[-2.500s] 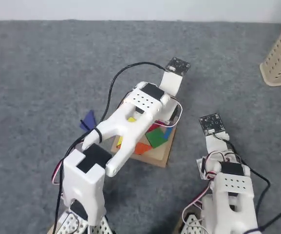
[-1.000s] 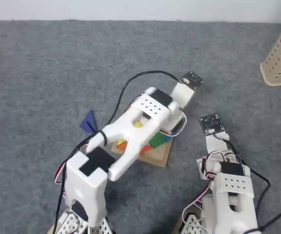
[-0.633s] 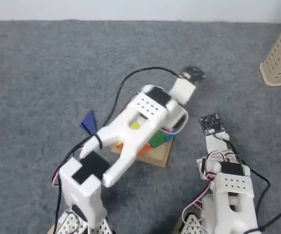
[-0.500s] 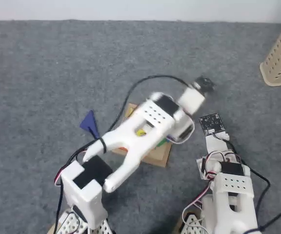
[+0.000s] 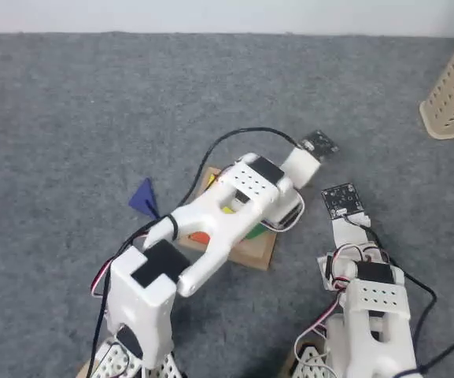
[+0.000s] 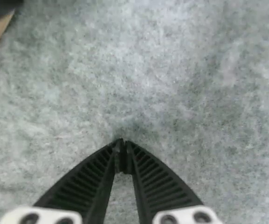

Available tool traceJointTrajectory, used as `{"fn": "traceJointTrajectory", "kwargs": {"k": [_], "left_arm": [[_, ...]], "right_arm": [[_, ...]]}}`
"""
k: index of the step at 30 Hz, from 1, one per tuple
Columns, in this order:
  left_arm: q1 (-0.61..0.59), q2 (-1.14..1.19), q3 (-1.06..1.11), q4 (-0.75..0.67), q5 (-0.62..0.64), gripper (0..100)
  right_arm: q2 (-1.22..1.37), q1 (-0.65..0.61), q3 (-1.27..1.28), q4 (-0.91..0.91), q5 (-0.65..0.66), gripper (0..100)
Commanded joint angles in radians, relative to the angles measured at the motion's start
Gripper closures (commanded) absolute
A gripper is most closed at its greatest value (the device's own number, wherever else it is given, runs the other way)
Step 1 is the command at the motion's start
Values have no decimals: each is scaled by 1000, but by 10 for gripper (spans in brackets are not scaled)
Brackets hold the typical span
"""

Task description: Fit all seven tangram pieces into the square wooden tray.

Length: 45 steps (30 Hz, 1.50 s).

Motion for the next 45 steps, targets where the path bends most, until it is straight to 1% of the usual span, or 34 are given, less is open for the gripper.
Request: {"fn": "traceJointTrajectory", "kwargs": {"k": [1,4,13,19,24,26,29,31,33,35,40,42,45], "left_arm": [[-29,-44,-30,-9,-17,878],[-49,-72,-28,5,-41,878],[-143,-129,-28,11,-52,878],[-190,-127,-28,11,-71,878],[-189,-150,-24,12,-71,878],[-167,-170,-4,40,-71,878],[-123,-226,41,54,-71,885],[-129,-285,76,57,-71,901],[-195,-367,116,106,-87,906],[-302,-460,174,138,-130,905],[-681,-677,315,147,-261,902],[-812,-718,343,149,-305,902],[-951,-706,348,143,-295,882]], "right_arm": [[5,10,-63,-18,11,992],[5,10,-63,-18,11,992],[5,10,-63,-18,11,992],[5,10,-63,-18,11,992],[5,10,-63,-18,11,992],[5,10,-63,-18,11,992],[5,10,-63,-18,11,992],[5,10,-63,-18,11,992],[5,10,-63,-15,11,992],[5,10,-63,-13,11,992],[5,8,-63,-13,11,992],[5,8,-63,-13,11,992],[5,8,-63,-13,11,992]]}}
